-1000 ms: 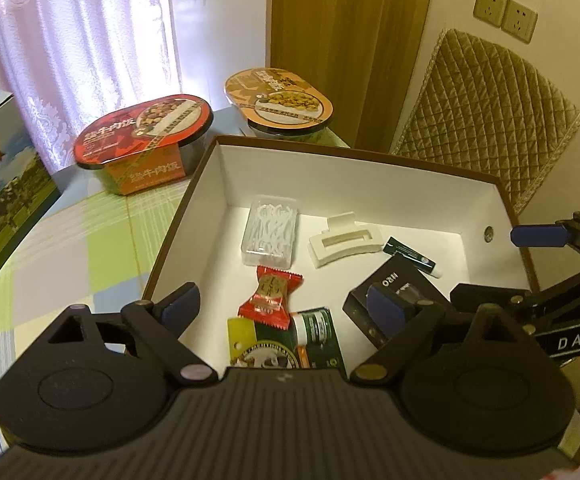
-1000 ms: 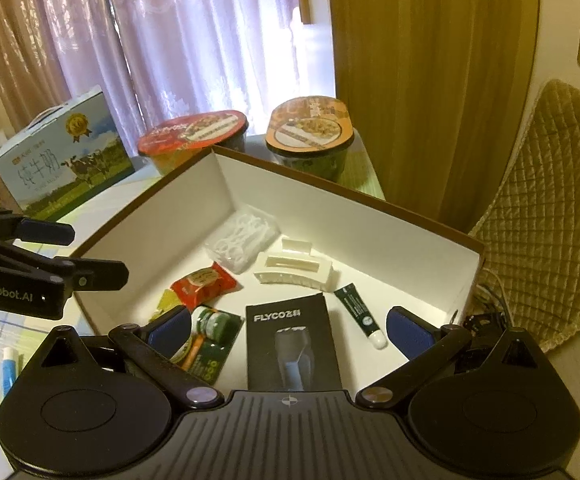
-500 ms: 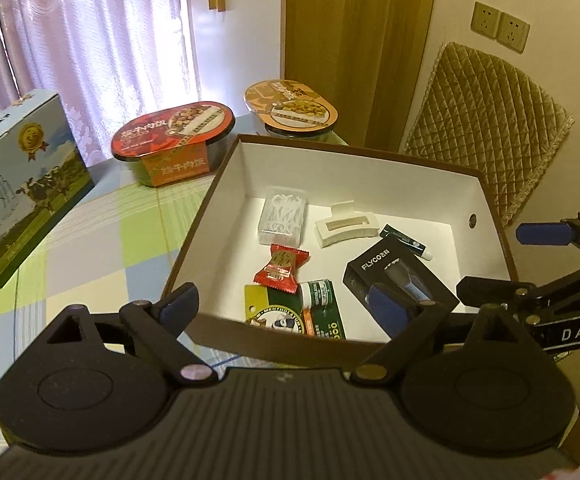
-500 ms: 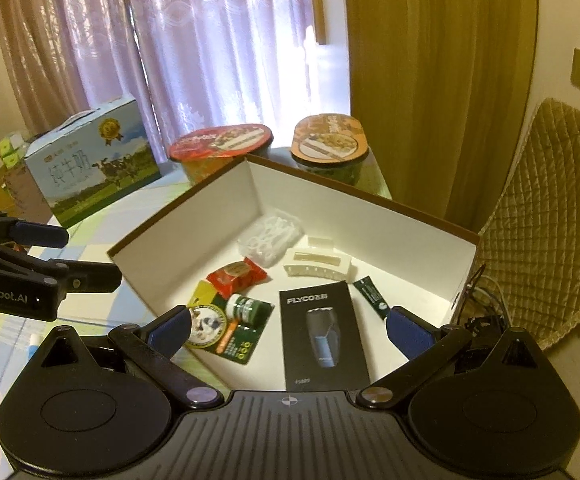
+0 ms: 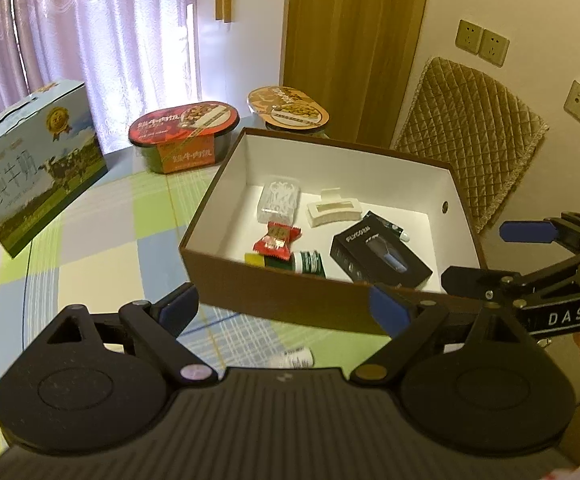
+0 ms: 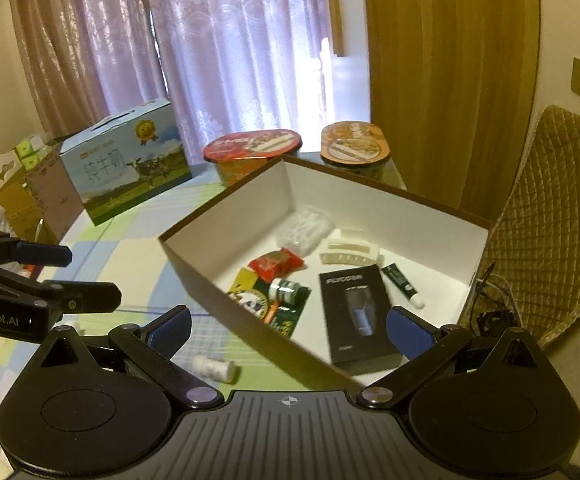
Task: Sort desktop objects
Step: 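Withdraw both tools from the brown box back over the remaining table items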
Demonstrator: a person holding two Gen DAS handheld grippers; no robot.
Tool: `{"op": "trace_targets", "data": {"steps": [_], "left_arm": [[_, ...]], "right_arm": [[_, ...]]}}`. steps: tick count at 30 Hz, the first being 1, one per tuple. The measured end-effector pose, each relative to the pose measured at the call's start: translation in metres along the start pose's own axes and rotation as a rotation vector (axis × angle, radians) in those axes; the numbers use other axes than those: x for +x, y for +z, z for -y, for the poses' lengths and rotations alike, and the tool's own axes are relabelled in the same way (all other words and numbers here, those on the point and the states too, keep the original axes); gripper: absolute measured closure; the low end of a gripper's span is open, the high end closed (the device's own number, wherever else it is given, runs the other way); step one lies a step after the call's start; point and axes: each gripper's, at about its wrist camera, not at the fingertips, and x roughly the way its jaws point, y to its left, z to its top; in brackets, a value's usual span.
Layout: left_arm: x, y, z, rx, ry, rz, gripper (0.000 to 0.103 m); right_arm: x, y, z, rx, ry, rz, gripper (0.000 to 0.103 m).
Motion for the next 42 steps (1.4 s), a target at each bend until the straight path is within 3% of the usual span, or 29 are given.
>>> {"op": "trace_targets", "data": {"steps": [17,30,42], "left_arm": [[-0.055,-0.059,-0.034,-0.09,0.066,0.02,0.013],[-0.077,-0.108,-0.061,-0.171,0.148,-0.034,0.013],[-0.074,-0.15,-0.083,-0.266,0.198,-0.119,0.013]], "right_arm": [[0.003,-0.031,-0.052,-0.023,0.085,-0.056,0.002],[0.013,-0.055,-0.077,-0.047,0.107,-0.124,0.002],[0.036,-0.074,-0.082,-0.059,0.099,-0.208,0.002]]}}
